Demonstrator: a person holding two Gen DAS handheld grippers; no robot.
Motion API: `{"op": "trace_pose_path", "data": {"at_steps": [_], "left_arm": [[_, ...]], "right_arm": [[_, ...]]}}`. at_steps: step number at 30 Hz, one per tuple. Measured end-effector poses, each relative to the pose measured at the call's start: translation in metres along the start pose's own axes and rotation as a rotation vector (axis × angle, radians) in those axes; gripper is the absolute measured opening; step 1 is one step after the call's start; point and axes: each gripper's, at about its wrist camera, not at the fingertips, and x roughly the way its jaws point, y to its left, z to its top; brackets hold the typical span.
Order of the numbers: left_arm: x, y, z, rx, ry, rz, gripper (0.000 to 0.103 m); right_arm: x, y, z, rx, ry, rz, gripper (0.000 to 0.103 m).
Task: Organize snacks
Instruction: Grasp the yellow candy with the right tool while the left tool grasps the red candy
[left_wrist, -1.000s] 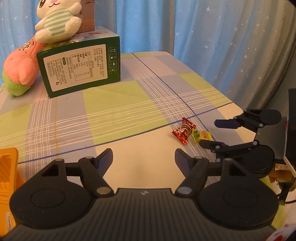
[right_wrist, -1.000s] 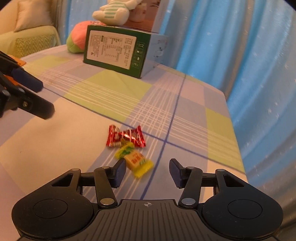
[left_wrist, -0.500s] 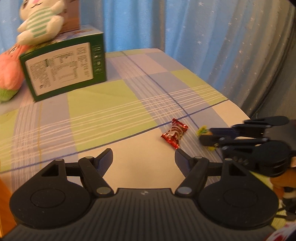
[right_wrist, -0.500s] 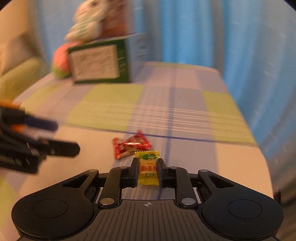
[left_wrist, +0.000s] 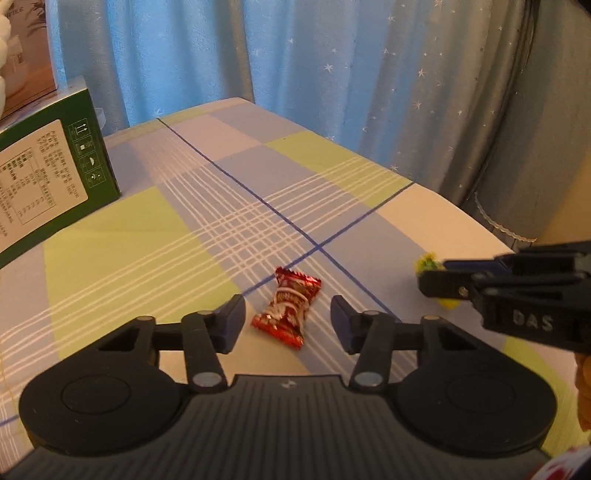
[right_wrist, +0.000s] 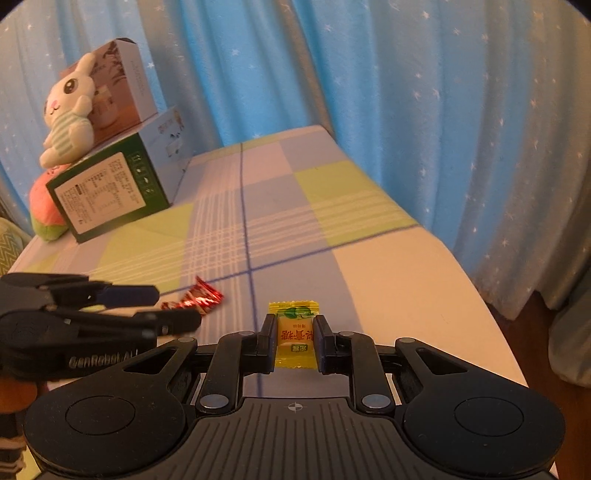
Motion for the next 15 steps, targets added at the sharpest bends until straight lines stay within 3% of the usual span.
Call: {"op": "trace_pose_path", "data": {"at_steps": [11, 15], "left_arm": [[0.012, -0.007, -0.003, 0.019, -0.001, 0.008, 0.02], [0.003, -0.011, -0.01, -0.021, 0.011, 0.008, 0.019]], "right_arm": [[0.001, -0.005, -0.004, -0.004, -0.005, -0.012, 0.02], [0.003, -0.002, -0.006, -0.02, 0.002, -0.015, 0.02]]}}
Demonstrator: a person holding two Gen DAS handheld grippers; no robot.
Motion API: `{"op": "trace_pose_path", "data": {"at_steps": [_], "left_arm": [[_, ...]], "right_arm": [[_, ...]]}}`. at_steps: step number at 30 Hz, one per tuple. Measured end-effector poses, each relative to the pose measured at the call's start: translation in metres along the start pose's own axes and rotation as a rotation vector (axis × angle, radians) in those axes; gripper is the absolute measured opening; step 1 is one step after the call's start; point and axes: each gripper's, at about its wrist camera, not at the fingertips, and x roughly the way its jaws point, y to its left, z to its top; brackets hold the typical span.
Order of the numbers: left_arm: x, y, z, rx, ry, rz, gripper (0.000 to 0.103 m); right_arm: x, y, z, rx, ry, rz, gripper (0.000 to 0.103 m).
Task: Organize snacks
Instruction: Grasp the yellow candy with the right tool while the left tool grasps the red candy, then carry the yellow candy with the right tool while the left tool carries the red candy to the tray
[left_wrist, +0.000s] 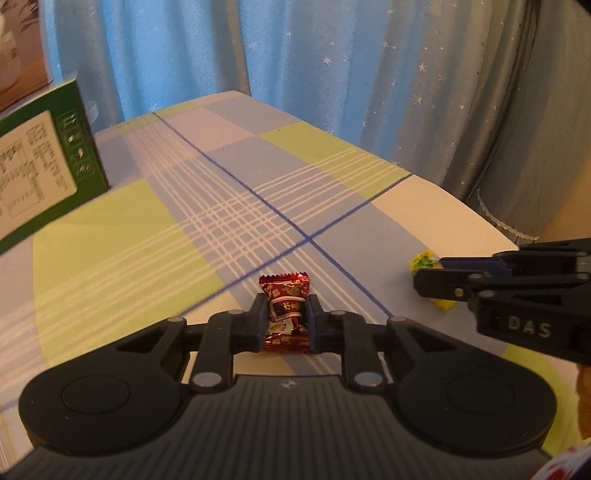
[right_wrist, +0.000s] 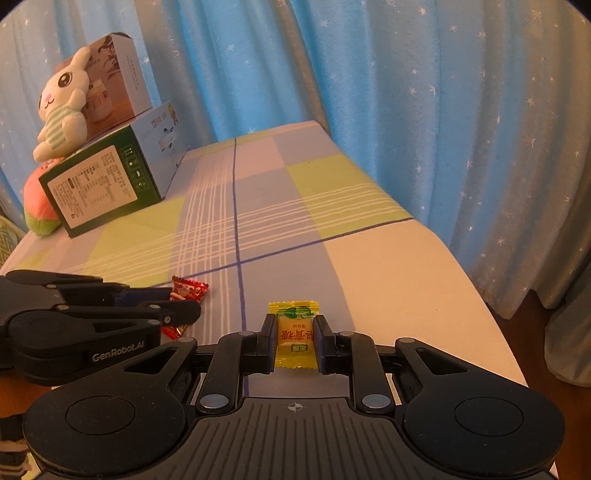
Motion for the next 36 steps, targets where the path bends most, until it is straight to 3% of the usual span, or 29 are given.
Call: {"op": "trace_pose_path", "data": {"at_steps": [13, 28, 36], "left_arm": [[-0.076, -0.02, -0.063, -0.161, 0.032, 0.048, 0.018], [-0.194, -0.029, -0.137, -0.288, 0.026, 0.105, 0.018], [-0.255, -0.028, -0.161, -0.327, 0.0, 0.137, 0.018]], "right_arm": [[-0.038, 0.028, -0.023, -0.058, 0.021, 0.028, 0.02], [-0.128, 0.083, -0.101, -0.041, 0.08, 0.067, 0.02], [-0.173, 0.101, -0.123, -0.051, 0.099, 0.057, 0.02]]}}
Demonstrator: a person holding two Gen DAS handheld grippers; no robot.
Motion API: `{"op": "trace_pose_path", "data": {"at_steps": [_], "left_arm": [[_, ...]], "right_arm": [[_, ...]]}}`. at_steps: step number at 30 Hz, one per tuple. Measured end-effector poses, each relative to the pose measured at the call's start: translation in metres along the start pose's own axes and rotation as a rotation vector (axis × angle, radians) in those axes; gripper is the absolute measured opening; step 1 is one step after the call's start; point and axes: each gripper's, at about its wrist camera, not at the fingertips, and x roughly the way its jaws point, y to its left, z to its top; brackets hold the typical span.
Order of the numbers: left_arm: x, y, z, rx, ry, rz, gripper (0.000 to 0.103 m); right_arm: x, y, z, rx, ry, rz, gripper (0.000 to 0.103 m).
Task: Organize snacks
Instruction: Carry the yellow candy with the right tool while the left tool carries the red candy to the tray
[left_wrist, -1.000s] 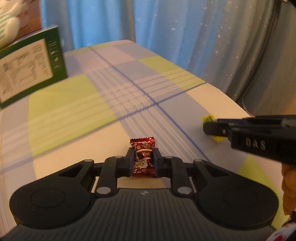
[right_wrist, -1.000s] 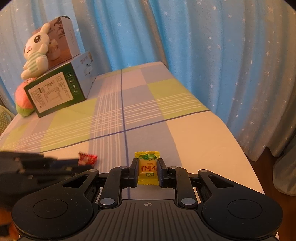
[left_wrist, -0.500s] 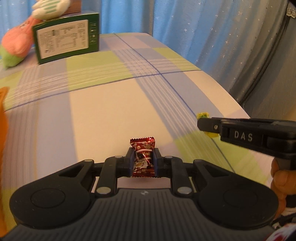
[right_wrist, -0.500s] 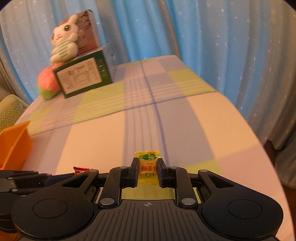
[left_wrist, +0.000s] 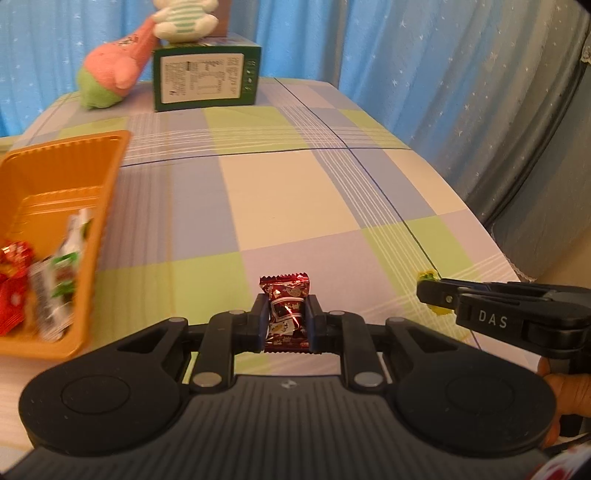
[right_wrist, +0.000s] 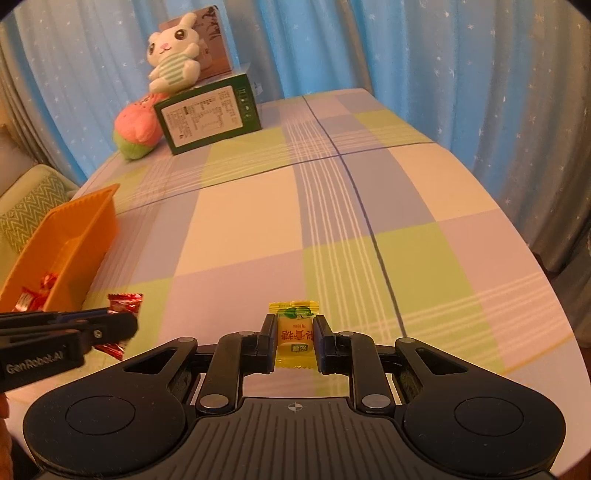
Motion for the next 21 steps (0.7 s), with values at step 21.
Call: {"op": "trace_pose_path", "data": {"at_steps": [21], "left_arm": [[-0.087, 0.027, -0.02, -0.052, -0.087, 0.027, 0.018]], "right_arm": [[-0.051, 0.075, -0.012, -0.114, -0.045, 0.072, 0.02]]}}
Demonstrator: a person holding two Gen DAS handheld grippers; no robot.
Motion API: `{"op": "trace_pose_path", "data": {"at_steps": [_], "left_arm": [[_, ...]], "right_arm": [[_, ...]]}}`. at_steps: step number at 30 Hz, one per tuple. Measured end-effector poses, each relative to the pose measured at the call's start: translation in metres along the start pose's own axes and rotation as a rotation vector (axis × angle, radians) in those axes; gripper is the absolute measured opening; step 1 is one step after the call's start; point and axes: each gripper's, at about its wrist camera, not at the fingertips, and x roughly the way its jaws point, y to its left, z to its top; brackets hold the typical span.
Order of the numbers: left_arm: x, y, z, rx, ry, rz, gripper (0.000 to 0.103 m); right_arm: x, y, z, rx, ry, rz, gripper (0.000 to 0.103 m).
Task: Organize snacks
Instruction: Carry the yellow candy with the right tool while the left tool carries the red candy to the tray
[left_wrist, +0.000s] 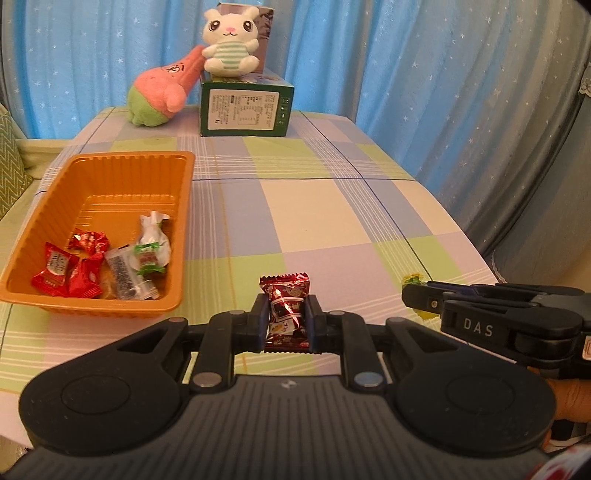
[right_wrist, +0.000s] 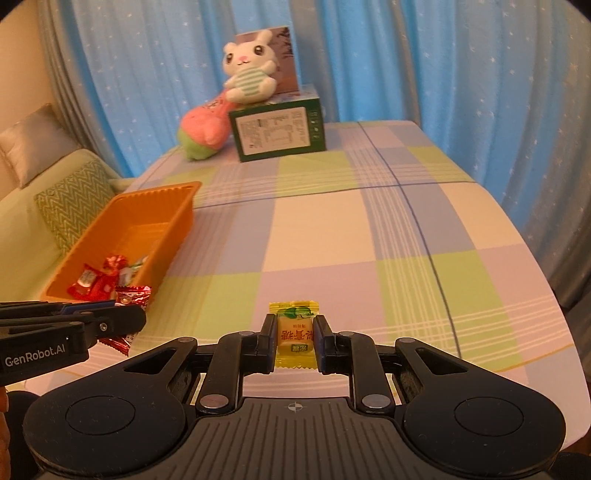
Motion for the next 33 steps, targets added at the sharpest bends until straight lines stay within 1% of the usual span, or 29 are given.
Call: {"op": "trace_pose_path", "data": {"at_steps": [12, 20, 33], "left_arm": [[-0.022, 0.028, -0.004, -0.056, -0.019, 0.03, 0.018], [-0.034, 0.048, -0.002, -0.087, -0.036, 0.064, 0.018], [-0.044, 0.075, -0.001, -0.128, -0.048, 0.105, 0.018]], "right_arm": [[0.004, 0.027, 0.001, -0.042, 0.004, 0.049, 0.02], [0.012, 0.051, 0.004, -0.082, 0.005, 0.091, 0.02], [0.023, 0.086, 0.012, -0.135, 0.004, 0.142, 0.02]]}}
